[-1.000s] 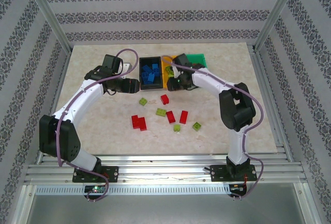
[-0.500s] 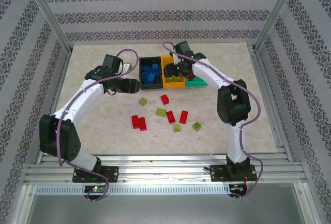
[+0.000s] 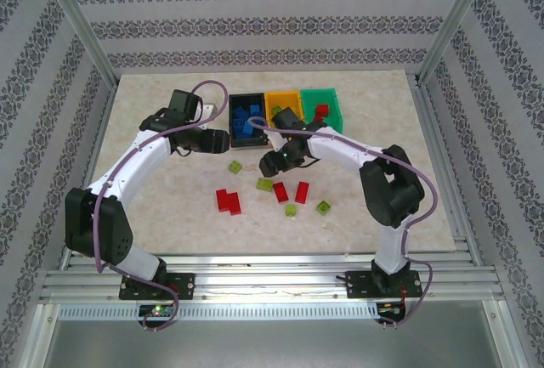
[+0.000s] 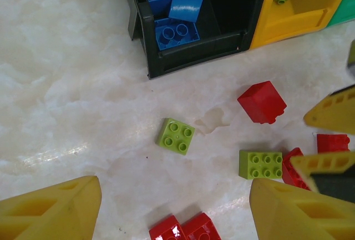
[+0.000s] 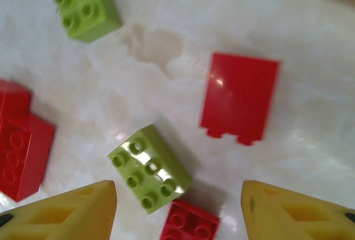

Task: Sort the legos into containers by color
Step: Pick up the lego from the center of the table.

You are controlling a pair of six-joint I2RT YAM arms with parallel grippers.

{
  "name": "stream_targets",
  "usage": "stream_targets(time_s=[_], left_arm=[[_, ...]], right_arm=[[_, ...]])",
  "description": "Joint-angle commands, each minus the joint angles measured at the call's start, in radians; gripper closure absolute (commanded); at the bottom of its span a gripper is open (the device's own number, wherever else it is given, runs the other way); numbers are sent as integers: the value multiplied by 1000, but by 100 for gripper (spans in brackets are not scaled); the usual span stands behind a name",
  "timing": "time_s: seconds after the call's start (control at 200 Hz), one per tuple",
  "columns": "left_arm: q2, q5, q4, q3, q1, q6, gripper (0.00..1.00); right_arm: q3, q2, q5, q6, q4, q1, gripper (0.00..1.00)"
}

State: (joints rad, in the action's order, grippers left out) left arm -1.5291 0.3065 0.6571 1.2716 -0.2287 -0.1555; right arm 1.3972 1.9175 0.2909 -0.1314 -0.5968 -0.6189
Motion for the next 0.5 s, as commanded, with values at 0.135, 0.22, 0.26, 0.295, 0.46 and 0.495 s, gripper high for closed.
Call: stream_targets(time_s=[0.135,0.22,0.26,0.295,0.46,0.495], left_arm=[[-16,0,16,14,10,27,29],[-14,-5,18,14,10,28,29],[-13,-5,18,14,10,28,29],[-13,-5,17,14,10,28,29],[-14,-1,18,15,10,28,29],[-14,-1,18,15,10,28,29]], right_arm=[[44,65,-19,119,-45,-64,39],[63,83,-28,146,-63,-82,39],[70,90,-38,157,-71,-88,39],[73,96,-47,163,-76,-92,39],[88,122,-88,189,-102,-103,39],[91,126,-94,195,-106,-105,39]])
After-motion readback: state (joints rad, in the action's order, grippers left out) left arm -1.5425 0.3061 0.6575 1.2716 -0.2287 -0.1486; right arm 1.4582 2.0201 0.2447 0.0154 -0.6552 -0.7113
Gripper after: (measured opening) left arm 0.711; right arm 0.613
